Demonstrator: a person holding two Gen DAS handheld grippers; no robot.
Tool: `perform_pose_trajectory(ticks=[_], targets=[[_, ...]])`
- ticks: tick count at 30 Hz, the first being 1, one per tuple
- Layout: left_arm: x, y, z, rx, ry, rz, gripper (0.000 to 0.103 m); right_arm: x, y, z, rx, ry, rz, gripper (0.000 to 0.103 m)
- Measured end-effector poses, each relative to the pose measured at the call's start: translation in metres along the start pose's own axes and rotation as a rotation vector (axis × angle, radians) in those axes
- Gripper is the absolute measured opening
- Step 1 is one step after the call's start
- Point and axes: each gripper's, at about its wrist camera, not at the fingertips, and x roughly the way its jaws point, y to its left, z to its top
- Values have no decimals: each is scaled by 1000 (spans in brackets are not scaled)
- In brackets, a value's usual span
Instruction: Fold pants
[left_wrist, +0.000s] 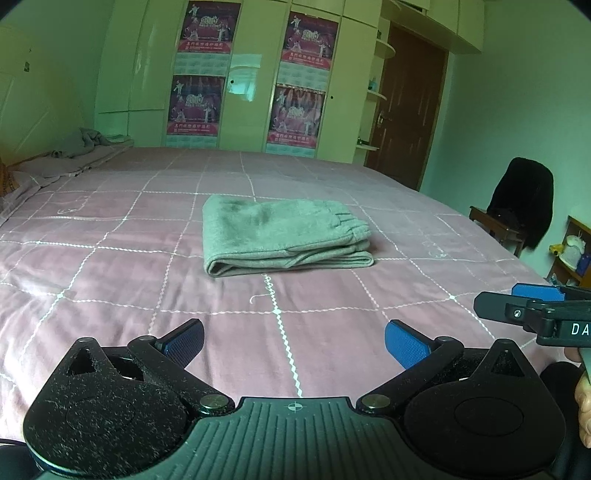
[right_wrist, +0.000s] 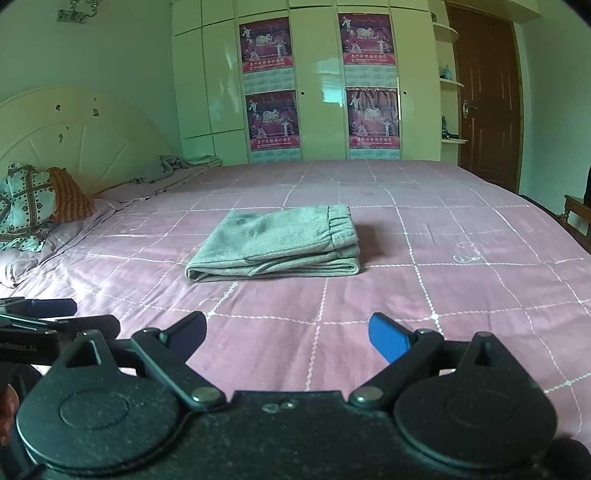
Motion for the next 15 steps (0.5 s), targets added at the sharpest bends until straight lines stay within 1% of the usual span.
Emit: perform_pose_trajectory(ticks=[15], targets=[[-1,-2,0,-5,-10,-4,103,0,1,0,-2,1,5,95]])
